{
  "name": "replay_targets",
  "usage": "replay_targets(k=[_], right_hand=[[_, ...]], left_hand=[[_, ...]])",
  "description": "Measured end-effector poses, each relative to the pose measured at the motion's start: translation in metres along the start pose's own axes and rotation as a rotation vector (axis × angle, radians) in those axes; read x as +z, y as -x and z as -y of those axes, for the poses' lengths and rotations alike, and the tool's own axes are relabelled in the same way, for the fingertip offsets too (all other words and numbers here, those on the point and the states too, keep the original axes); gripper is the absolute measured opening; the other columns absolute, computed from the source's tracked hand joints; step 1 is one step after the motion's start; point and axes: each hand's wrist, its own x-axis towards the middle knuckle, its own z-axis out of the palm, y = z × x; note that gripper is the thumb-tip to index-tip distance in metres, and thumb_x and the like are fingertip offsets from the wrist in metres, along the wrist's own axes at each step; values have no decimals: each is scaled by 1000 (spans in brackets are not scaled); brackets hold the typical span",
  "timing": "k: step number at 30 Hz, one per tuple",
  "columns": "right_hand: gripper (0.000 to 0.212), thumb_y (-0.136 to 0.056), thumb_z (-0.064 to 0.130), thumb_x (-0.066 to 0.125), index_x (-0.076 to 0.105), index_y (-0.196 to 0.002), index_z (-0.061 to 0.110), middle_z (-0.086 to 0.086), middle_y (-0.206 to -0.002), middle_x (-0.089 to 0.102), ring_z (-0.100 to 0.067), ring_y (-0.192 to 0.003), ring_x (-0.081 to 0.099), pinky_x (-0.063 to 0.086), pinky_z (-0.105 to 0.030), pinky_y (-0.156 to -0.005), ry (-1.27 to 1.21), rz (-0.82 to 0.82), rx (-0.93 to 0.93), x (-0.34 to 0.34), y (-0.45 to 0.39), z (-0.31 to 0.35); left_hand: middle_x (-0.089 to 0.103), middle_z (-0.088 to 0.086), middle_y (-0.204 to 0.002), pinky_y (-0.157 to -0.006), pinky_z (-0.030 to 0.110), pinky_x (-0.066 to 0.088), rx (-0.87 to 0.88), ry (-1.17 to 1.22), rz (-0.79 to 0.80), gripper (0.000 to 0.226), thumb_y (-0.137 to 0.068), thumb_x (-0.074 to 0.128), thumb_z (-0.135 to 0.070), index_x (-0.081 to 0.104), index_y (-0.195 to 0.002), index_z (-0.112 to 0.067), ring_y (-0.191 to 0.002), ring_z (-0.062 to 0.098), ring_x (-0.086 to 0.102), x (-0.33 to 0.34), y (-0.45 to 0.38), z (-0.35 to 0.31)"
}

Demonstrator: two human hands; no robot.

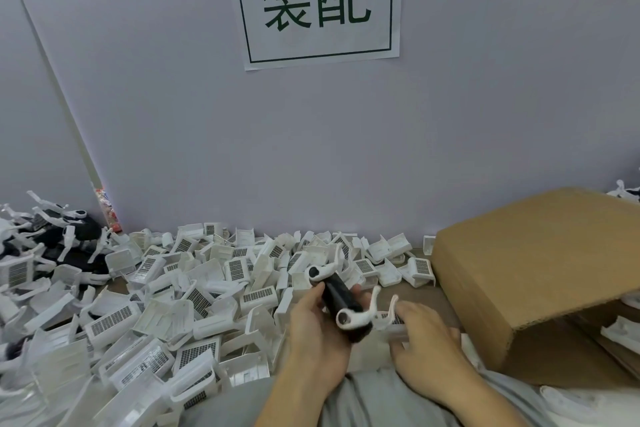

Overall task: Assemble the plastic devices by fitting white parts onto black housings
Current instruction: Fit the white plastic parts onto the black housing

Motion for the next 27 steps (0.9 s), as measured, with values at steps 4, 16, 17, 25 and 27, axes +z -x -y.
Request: replay_targets(k=[4, 16, 17, 25, 27], right_hand=[[40, -93, 40, 57, 48, -132, 39, 14, -133, 45, -16, -129, 37, 33, -40, -105, 87, -24, 27, -1, 0, 0], [39, -92, 48, 62, 63, -124, 26, 4, -106, 53, -15, -104, 57, 42, -29, -91, -402, -372, 37, -4, -2, -4], [49, -92, 49, 60, 59, -133, 23, 3, -110, 53, -15, -103, 57, 44, -32, -96, -437, -387, 45, -6, -2, -4], [51, -95, 49, 52, 56, -137, 20, 12, -117, 58, -8, -112, 55, 48, -40, -98, -569, -627, -180, -9, 4, 6], [41, -101, 41, 53, 56, -138, 23, 16, -121, 56, -8, -115, 52, 44, -28, -98, -441, -666, -343, -10, 4, 8]], left_hand=[[75, 17, -87, -72, 42, 58, 77, -90, 12, 34, -82, 68, -36, 77, -84, -3, -74, 28, 75, 1, -4, 3], [70, 20, -74, -52, 37, 60, -16, 71, -50, 48, -94, 59, -45, 66, -96, 2, -63, 31, 68, -2, -6, 0], [71, 20, -76, -54, 38, 60, -14, 46, -55, 40, -92, 60, -38, 66, -95, 1, -65, 32, 67, -3, -7, -1], [67, 11, -73, -42, 29, 47, 385, -481, -29, 18, -95, 68, -17, 52, -98, -25, -58, 25, 62, -2, -7, 16], [68, 11, -76, -35, 23, 39, 403, -635, 24, 13, -99, 62, -16, 58, -98, -28, -59, 21, 61, -2, -5, 19]])
